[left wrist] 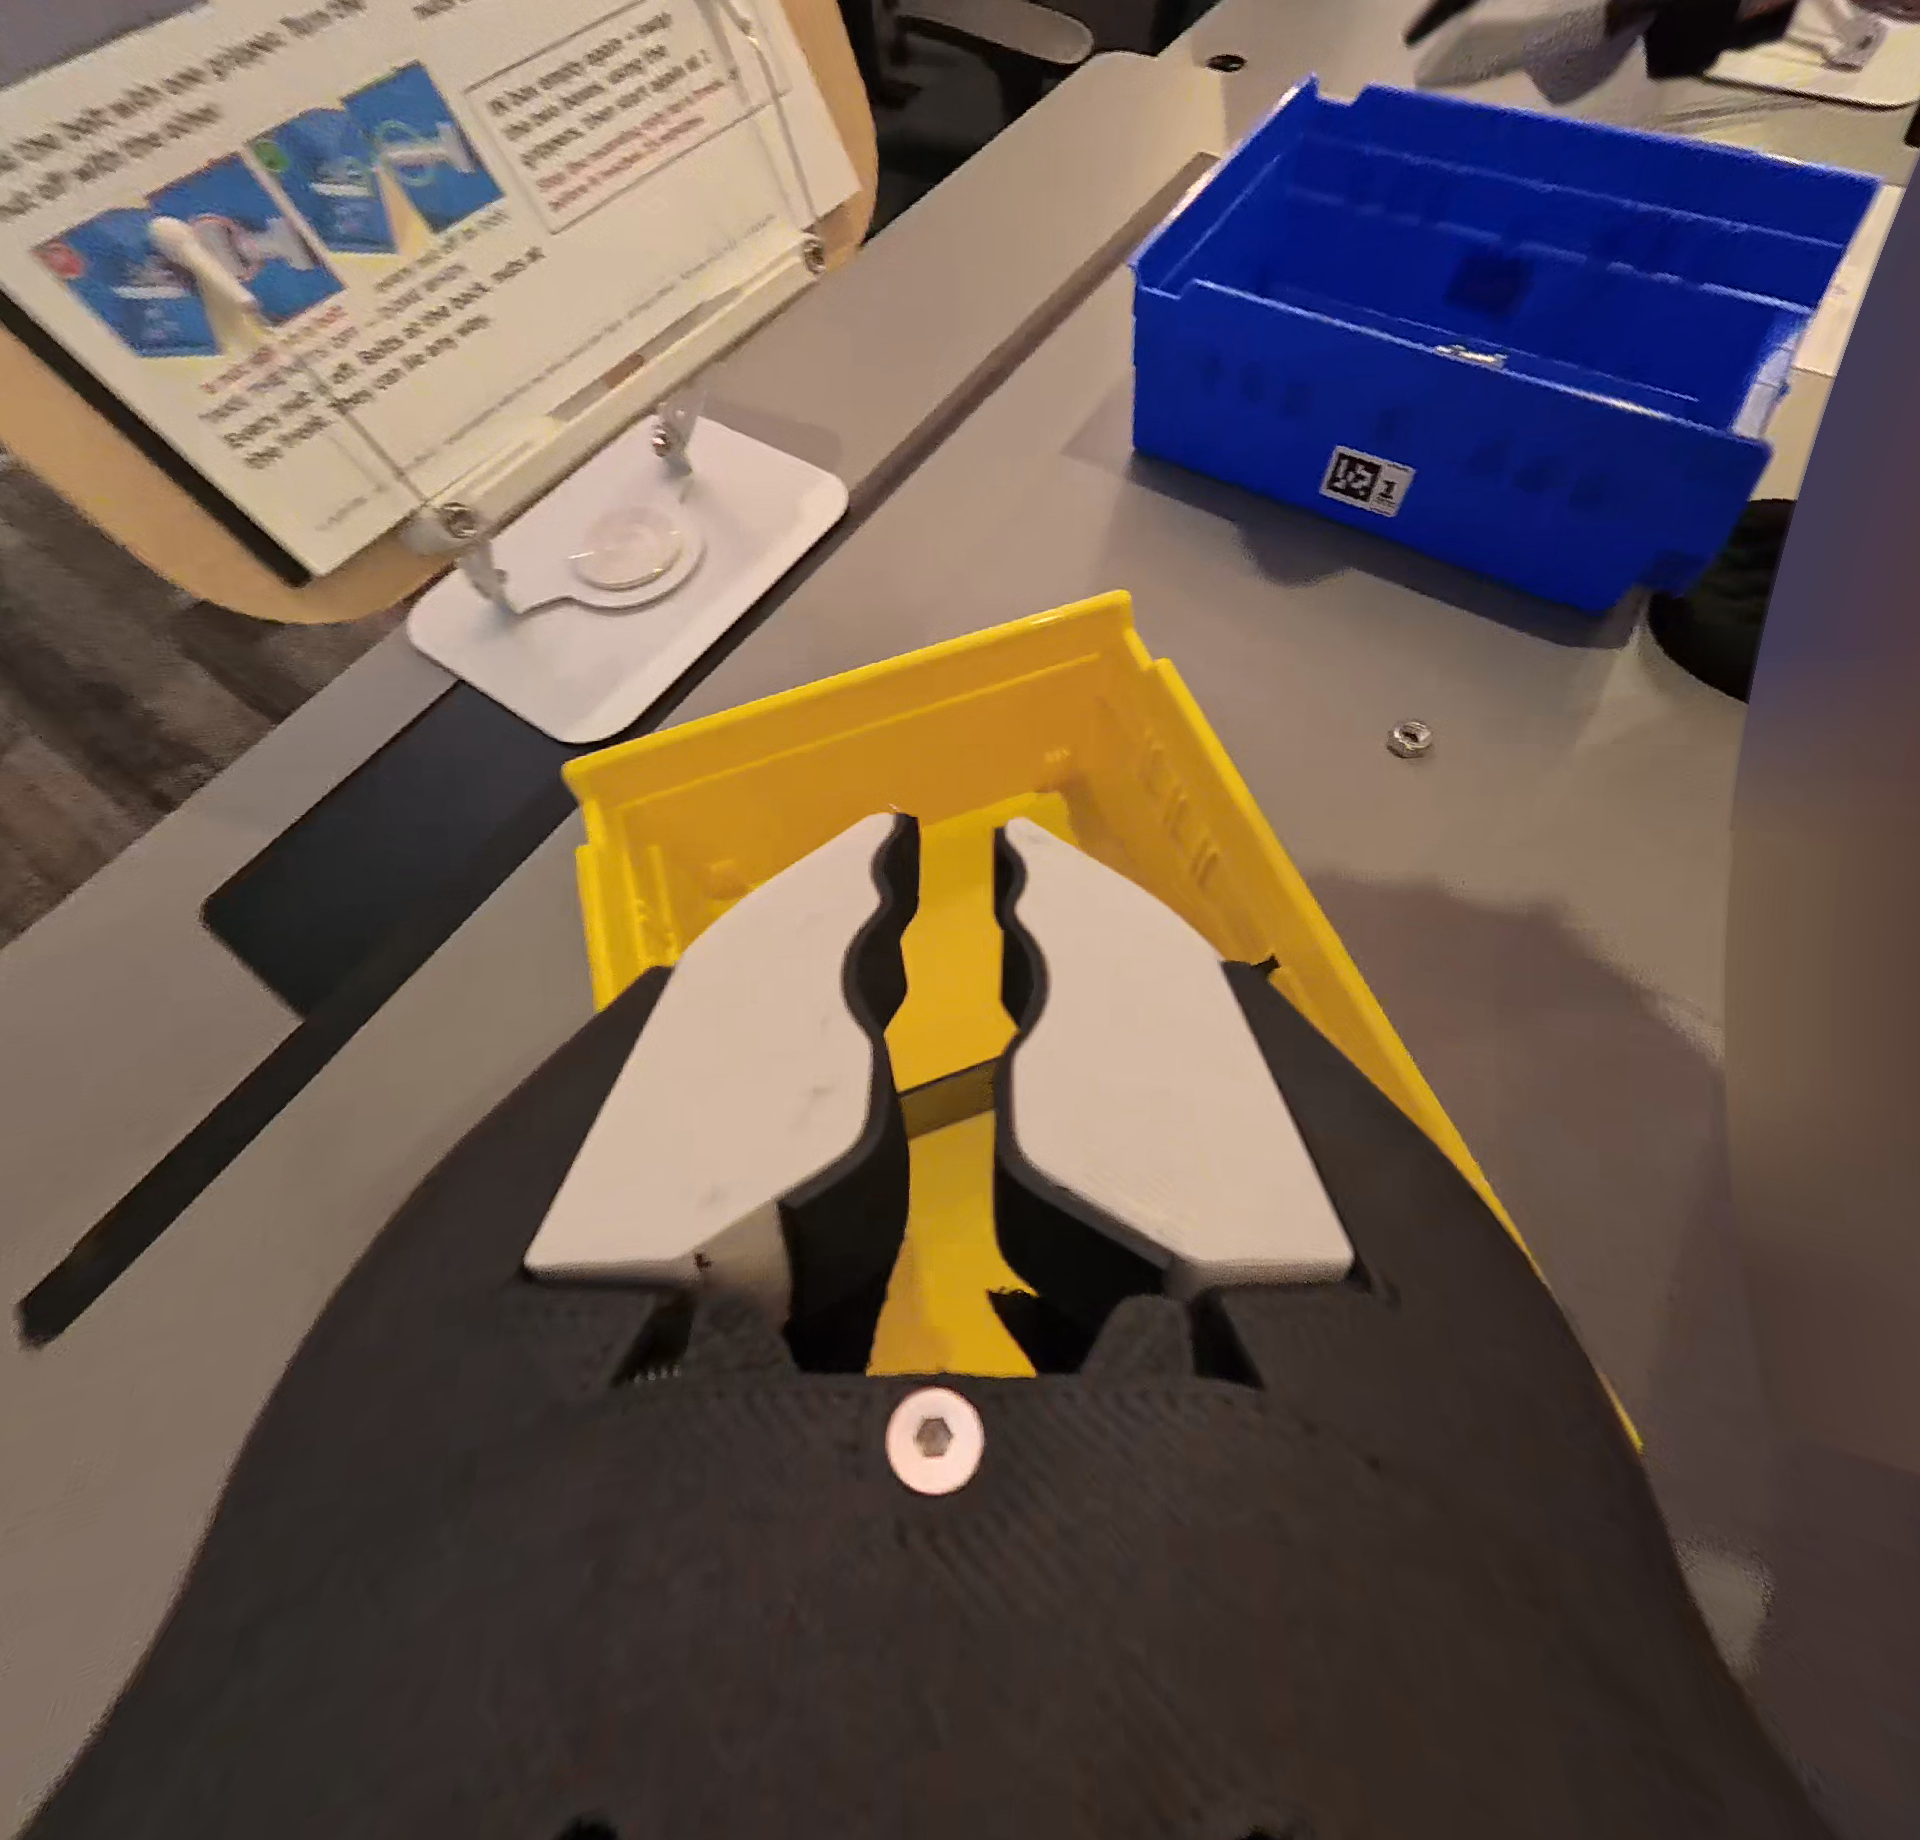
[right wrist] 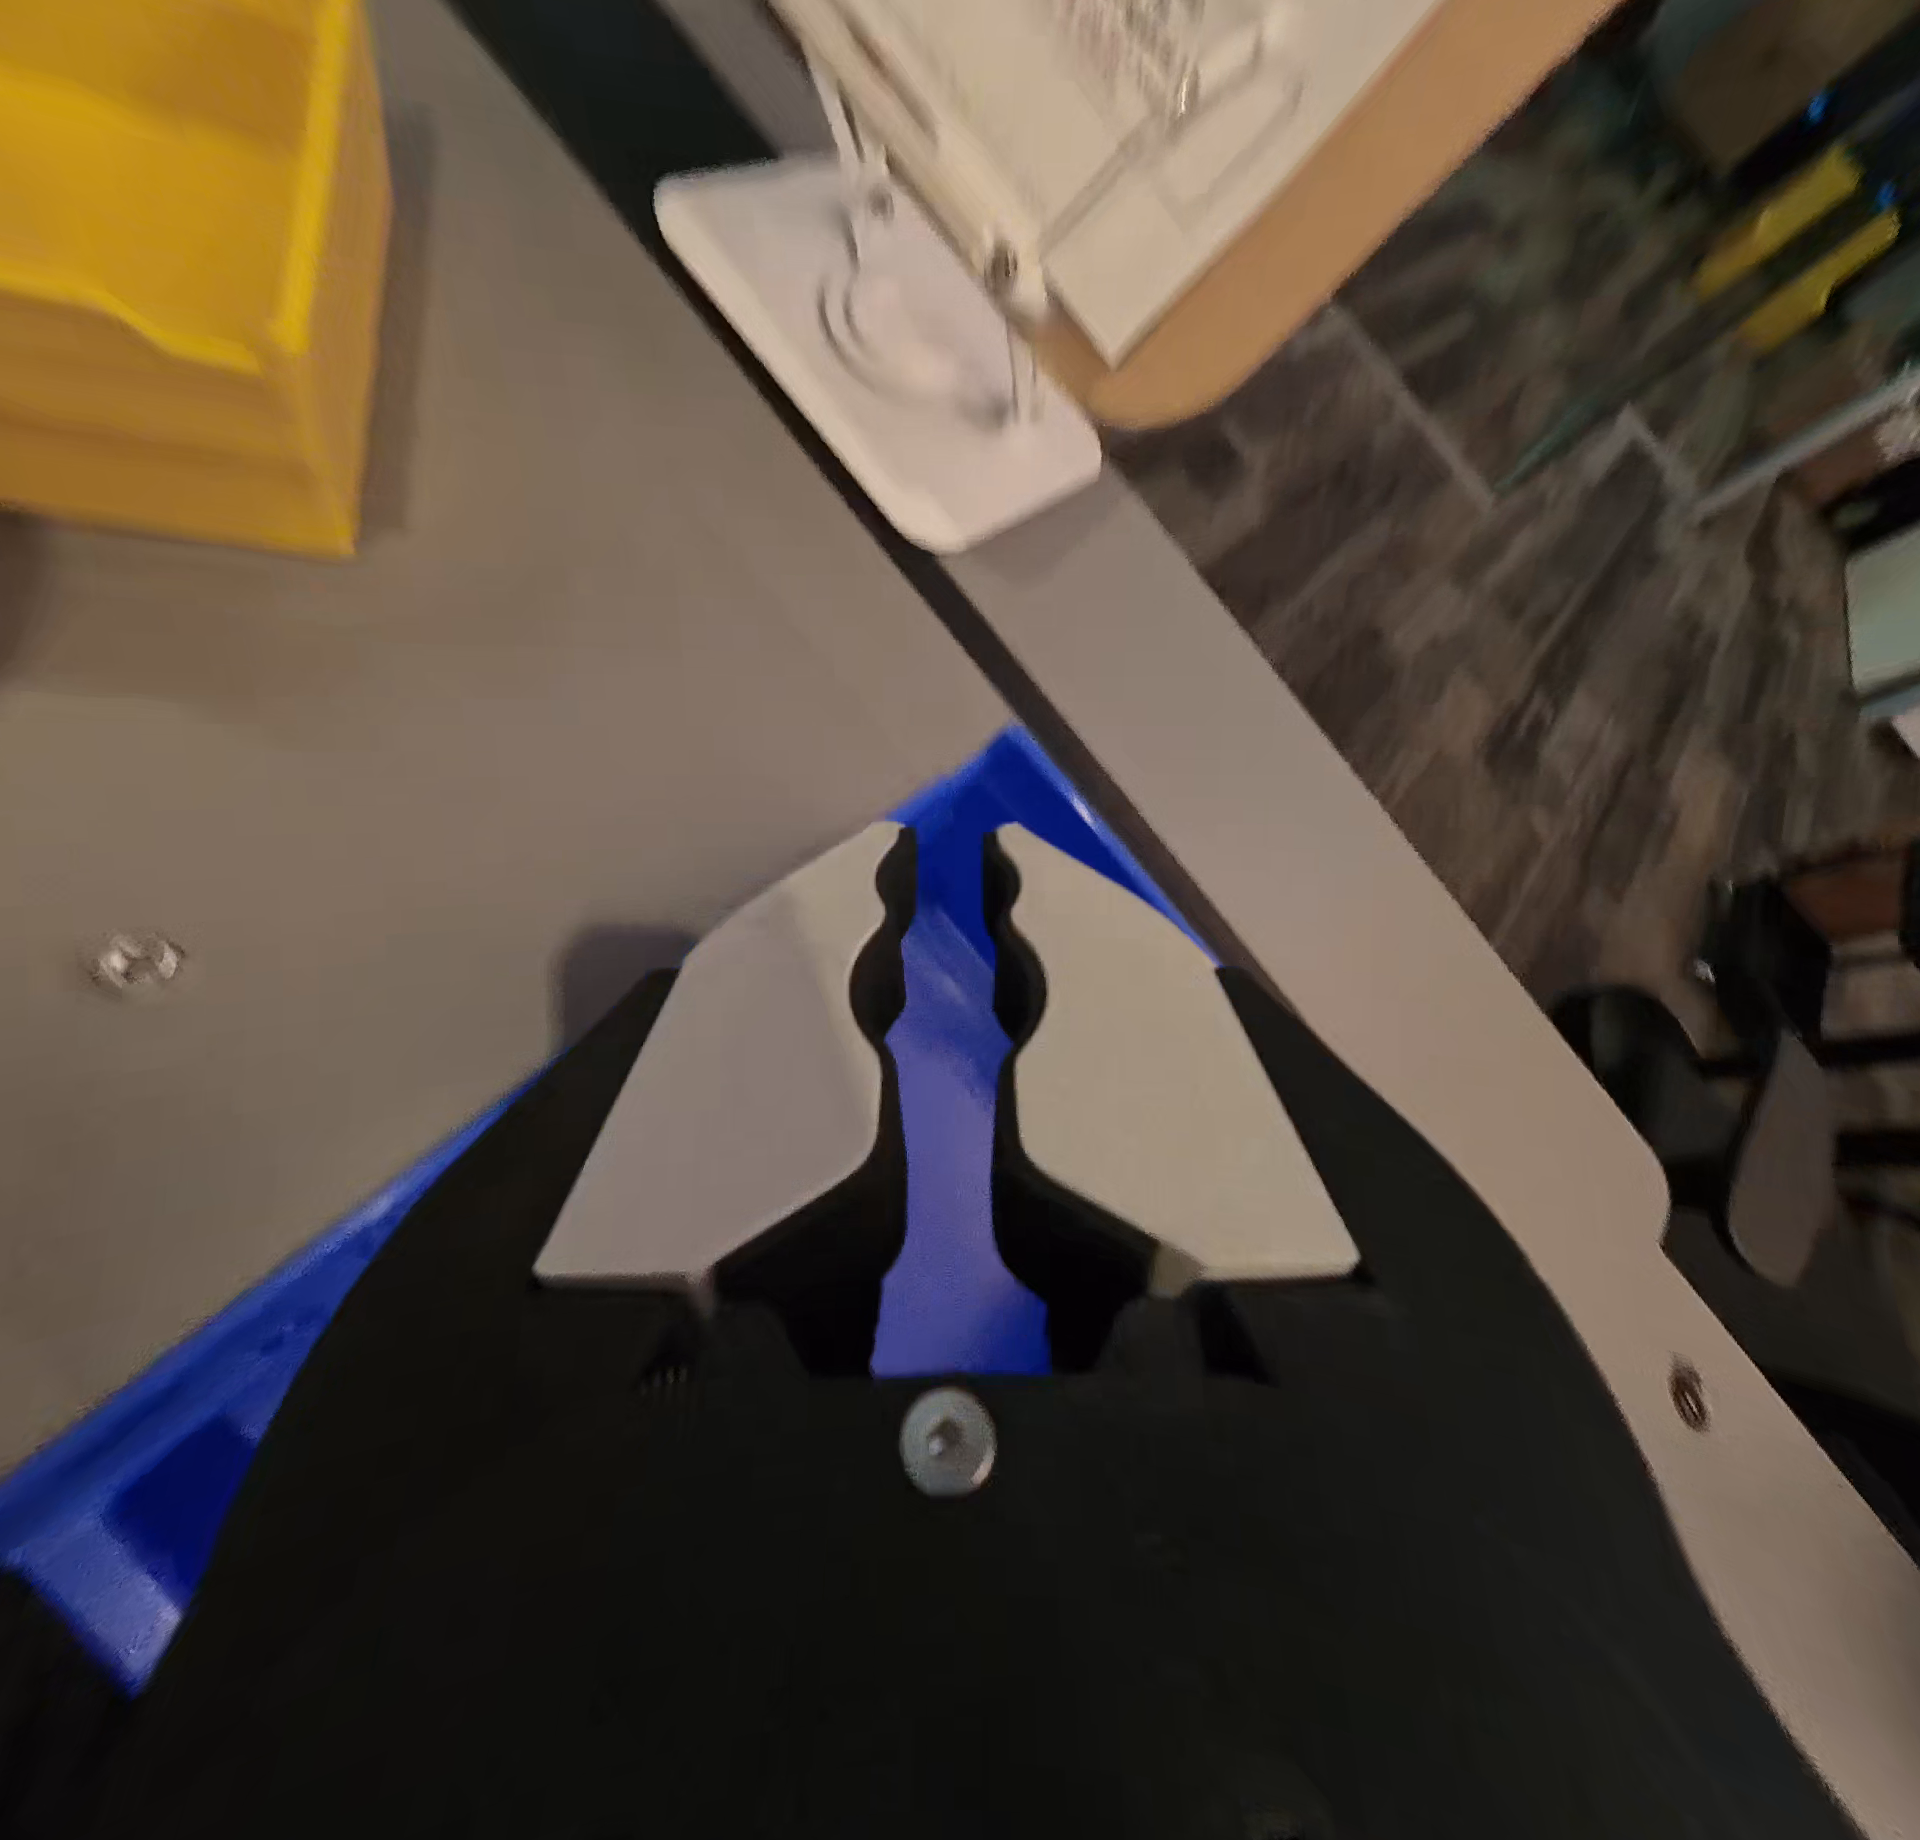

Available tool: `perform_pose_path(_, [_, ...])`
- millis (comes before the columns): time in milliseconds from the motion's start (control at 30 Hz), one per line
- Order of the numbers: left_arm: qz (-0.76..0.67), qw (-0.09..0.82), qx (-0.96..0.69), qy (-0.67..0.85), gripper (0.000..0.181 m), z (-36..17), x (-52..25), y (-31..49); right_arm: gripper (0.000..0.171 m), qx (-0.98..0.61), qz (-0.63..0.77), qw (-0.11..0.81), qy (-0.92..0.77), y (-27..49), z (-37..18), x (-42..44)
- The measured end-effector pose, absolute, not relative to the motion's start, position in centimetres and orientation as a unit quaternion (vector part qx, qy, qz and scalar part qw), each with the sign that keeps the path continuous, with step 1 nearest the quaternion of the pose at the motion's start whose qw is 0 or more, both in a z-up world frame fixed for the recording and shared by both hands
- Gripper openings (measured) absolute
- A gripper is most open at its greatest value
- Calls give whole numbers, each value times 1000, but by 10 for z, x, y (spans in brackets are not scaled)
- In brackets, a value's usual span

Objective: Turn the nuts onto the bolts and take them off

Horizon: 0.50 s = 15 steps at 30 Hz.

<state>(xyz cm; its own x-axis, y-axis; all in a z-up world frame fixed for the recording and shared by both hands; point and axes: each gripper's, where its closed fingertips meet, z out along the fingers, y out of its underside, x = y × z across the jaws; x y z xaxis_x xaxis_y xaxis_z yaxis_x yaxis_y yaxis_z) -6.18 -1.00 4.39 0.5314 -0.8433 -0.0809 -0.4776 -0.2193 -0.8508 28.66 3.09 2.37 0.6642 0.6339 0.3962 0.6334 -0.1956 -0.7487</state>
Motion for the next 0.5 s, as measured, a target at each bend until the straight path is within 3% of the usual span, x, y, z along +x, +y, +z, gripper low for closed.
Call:
perform_pose_path(33, [-212, 434, -752, 449, 18, 38, -56, -11, 13, -764, 14, 496, -411, 31, 28, 280])
perform_pose_path(167, [-214, 366, -753, 504, 27, -2, -26, -11, 14, -764, -6, 482, -430, 33, 19, 276])
perform_pose_path(500, [-209, 169, -774, 573, 18, -76, -7, -3, 15, -752, -15, 494, -437, 17, 40, 280])
